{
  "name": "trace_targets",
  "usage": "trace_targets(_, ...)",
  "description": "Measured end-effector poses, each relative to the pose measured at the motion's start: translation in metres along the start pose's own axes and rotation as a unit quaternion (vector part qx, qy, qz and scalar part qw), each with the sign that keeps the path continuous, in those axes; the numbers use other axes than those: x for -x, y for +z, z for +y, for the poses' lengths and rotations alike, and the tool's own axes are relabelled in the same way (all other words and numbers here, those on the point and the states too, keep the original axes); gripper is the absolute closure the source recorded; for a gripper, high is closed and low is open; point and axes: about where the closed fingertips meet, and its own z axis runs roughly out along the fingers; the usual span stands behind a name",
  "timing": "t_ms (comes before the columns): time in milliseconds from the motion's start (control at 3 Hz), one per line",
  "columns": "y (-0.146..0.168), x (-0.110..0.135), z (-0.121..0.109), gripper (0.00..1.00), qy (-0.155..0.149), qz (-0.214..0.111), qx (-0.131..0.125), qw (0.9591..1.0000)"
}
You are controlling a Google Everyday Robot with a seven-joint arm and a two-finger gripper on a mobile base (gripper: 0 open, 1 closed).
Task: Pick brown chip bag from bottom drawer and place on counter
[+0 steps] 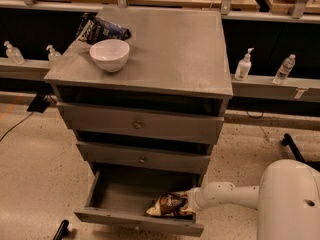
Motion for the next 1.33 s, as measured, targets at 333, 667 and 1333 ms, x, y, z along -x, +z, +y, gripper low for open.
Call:
trace_targets(333, -0.016, 0.008, -0.001, 1.0, -0.012, -0.024, -0.011, 0.9996)
trace_targets(667, -0.059, 0.027, -0.014, 1.0, -0.002, -0.094, -0.038, 0.9948)
trace_targets(1333, -0.23, 0.102, -0.003, 1.0, -0.085, -0.289, -0.11, 0.9471)
